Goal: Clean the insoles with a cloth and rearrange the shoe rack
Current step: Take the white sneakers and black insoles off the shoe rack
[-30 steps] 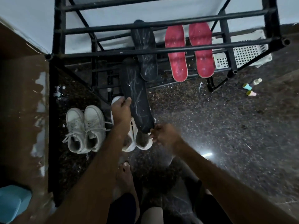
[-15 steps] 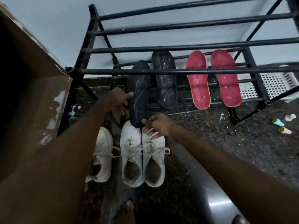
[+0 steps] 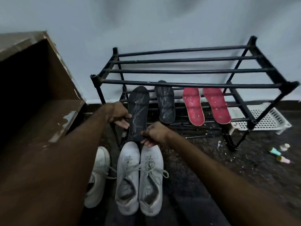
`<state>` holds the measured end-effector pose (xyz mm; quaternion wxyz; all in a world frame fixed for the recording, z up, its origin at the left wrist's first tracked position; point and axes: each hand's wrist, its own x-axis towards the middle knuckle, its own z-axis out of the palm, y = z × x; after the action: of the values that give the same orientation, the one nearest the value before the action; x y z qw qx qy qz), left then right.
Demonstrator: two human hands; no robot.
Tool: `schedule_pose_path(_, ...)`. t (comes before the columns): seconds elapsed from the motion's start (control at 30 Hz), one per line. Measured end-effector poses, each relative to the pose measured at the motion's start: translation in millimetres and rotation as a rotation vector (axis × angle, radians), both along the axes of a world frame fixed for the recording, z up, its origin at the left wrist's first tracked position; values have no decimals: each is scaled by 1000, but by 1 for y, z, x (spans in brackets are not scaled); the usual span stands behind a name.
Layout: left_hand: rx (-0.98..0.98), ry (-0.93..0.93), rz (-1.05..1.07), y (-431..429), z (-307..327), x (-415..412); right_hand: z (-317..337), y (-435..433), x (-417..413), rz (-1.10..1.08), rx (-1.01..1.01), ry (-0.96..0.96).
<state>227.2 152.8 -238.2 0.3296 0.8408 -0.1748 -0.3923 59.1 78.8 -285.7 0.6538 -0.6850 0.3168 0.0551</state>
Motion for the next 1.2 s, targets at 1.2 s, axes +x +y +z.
schedule_pose_path(1.2,166,-38,-281,-30,-153,-224,-144,-30,-218,203,-451,635)
